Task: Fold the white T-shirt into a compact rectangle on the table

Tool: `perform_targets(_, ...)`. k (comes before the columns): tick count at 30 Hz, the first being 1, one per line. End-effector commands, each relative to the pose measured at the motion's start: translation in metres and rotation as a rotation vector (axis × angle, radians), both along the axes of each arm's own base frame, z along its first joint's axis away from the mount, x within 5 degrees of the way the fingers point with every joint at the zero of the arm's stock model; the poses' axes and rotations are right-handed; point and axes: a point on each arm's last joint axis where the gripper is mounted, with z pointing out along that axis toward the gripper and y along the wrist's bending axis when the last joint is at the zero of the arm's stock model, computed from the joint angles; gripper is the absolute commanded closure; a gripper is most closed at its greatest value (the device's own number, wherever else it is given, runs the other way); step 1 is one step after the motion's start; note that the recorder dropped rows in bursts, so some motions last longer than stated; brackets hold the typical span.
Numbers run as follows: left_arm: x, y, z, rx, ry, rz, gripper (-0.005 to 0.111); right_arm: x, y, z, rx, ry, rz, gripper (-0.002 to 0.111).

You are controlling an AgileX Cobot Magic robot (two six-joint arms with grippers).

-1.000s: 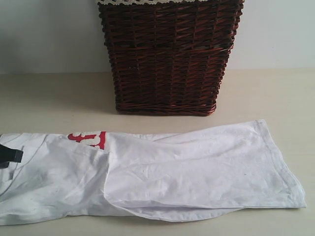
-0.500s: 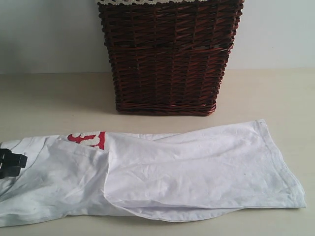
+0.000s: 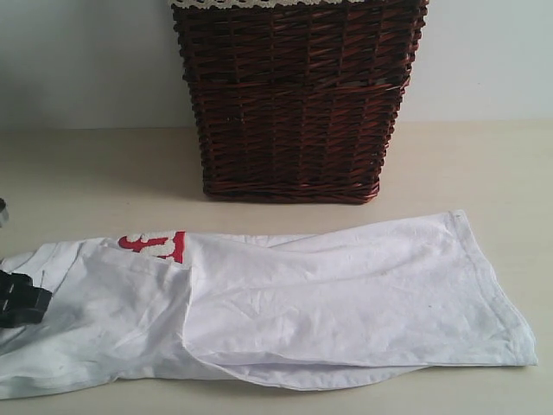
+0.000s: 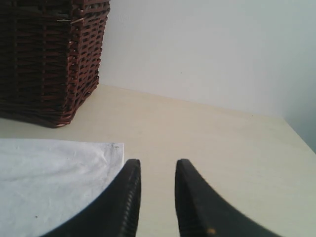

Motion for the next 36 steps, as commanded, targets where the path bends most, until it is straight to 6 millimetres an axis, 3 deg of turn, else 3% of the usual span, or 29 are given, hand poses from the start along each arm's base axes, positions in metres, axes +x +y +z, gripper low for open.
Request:
perform_targets(1,-0.003,-0.015,-0.015,0.001,0.061,-0.070,0.054,0.000,-0.001,0.000,-0.003,-0.006,-0.008,0.083)
perform_targets(3,-0.003,-0.021,-0.016,0.009,0.056,-0.091,0.056,0.000,-0.001,0.000,-0.003,-0.006,-0.008,0.083)
perform_targets(5,-0.002,-0.022,-0.016,0.017,0.038,-0.089,0.065,0.000,-0.001,0.000,-0.003,-0.006,-0.008,0.083)
perform_targets(9,0.003,-0.022,-0.014,0.046,-0.017,-0.075,0.107,0.000,-0.001,0.000,-0.003,-0.006,-0.008,0.083)
perform_targets(16,0.007,-0.020,-0.007,0.062,-0.077,-0.062,0.107,0.000,-0.001,0.000,-0.003,-0.006,-0.008,0.083)
perform_targets(30,0.000,-0.033,0.069,0.058,-0.373,-0.133,0.107,0.000,-0.001,0.000,-0.003,-0.006,-0.008,0.083)
perform_targets(36,0.003,-0.046,0.073,0.048,-0.379,-0.194,0.107,0.000,-0.001,0.000,-0.003,-0.006,-0.008,0.083)
